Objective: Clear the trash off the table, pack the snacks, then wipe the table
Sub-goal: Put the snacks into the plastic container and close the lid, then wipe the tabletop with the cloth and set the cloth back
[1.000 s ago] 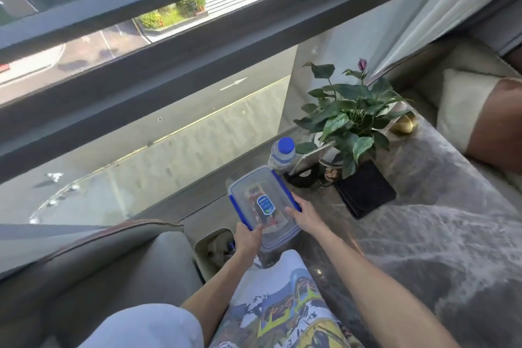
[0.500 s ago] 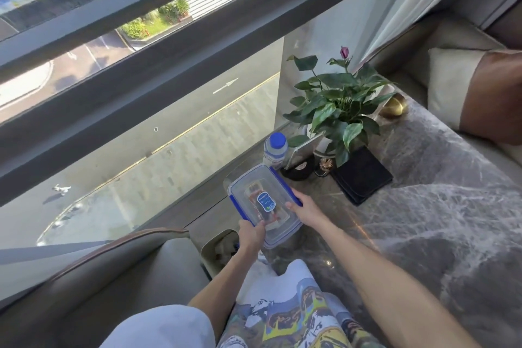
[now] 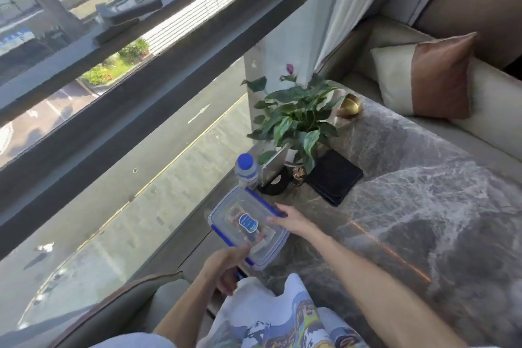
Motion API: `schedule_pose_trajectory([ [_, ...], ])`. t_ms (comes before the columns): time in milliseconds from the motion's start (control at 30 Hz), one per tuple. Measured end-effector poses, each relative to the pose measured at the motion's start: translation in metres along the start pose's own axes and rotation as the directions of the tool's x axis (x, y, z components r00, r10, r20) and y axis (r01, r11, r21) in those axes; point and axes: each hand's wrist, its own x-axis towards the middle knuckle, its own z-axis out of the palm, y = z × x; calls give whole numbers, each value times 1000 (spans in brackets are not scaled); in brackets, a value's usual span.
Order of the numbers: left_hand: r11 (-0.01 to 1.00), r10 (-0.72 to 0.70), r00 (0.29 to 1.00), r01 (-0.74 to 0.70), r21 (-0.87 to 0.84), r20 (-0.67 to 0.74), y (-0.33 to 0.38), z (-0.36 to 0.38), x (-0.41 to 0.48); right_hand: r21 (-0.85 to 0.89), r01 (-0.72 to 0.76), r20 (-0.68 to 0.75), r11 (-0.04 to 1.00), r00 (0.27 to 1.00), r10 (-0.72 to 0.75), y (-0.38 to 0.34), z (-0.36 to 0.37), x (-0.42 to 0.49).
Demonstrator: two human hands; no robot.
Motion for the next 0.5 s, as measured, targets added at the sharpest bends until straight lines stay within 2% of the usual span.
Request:
schedule_pose_trajectory([
  [33,985,-6,999,11,172,-33,5,-3,-2,56,4,-34,998,999,-3,2,-6,0],
  [100,866,143,981,-62,496,-128,23,-5,-9,171,29,-203,985,979,7,8,-22,1],
  [133,814,237,962,-119,568,-138,38,-3,-12,212,37,-319,977,947,33,12,-33,2],
  [200,721,434,895,-281,633,-98,76,10,-20,257,42,-507,966,857,98,21,-61,3],
  [300,598,692,718,-512,616,-76,144,37,-33,375,53,-606,925,770,201,31,-102,4],
  [400,517,814,568,-609,602,-125,207,62,-41,354,25,-624,935,751,216,31,-133,11],
  [433,502,829,540,-605,618,-145,225,68,-44,306,4,-624,952,756,197,30,-142,15],
  [500,495,831,532,-575,652,-161,256,76,-43,206,-32,-601,978,785,152,29,-153,20],
])
